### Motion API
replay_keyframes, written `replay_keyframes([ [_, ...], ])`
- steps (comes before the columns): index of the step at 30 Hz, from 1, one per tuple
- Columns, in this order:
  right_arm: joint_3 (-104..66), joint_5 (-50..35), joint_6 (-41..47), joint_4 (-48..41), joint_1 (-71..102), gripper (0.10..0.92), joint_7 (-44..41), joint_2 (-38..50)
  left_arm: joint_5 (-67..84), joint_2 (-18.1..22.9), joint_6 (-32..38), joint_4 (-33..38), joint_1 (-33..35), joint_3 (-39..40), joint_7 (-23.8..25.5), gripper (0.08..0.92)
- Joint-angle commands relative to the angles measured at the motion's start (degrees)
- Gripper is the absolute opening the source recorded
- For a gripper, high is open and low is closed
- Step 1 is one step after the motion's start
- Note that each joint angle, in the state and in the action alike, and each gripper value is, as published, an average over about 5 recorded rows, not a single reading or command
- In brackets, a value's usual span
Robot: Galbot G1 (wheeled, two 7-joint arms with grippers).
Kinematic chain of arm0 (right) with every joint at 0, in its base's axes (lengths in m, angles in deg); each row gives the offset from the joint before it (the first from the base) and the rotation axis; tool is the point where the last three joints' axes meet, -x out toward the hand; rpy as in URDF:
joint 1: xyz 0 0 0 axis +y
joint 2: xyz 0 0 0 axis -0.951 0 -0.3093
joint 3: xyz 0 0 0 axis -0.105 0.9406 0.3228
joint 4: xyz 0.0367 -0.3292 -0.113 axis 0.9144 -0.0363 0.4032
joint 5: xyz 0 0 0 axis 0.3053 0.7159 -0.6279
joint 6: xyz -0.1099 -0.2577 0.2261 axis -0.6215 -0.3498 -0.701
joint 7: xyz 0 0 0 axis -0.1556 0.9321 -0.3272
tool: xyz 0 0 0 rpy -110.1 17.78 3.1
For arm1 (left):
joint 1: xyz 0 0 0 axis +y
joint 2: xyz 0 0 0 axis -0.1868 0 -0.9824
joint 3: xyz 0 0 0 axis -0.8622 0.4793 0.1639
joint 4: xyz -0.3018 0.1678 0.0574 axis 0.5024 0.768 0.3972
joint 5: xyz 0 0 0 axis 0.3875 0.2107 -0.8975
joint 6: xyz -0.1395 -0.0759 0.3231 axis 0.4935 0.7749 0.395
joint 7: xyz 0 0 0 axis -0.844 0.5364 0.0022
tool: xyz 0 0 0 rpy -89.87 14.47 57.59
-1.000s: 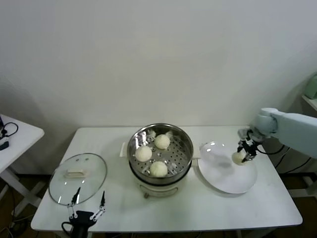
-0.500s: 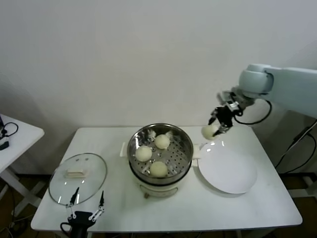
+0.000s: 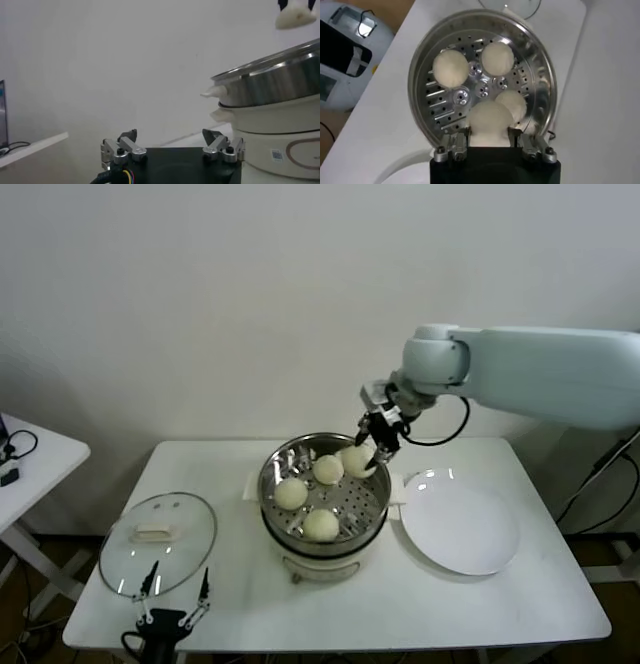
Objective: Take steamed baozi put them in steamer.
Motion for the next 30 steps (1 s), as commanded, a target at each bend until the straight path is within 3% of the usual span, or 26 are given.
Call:
replay_keyframes([
  [1, -2.5, 6.0, 1.5, -3.9, 11.9, 0.533, 2.9, -3.9, 0.1, 2.8, 0.0, -0.7, -0.2, -0.3, 0.1, 0.823],
  [17, -5.0, 7.0, 1.1, -5.5, 16.2, 0.552, 3.7, -2.9, 0.2, 2.5, -0.2, -1.8, -1.2, -0.3, 0.3, 0.823],
  [20, -5.4, 6.4, 1.1, -5.6, 15.4, 0.594, 3.5, -2.5, 0.2, 2.5, -0.2, -1.6, -1.1, -0.3, 0.3, 0.823],
  [26, -5.3, 4.5, 0.6, -3.6, 9.9, 0.757, 3.1, 1.4, 0.1, 2.5, -0.2, -0.7, -0.8, -0.1, 0.3, 0.823],
  [30, -5.6, -0.4, 1.7, -1.0, 6.8, 0.816, 7.8, 6.0, 0.1, 2.5, -0.5, 0.2, -0.8, 0.0, 0.4, 0.823],
])
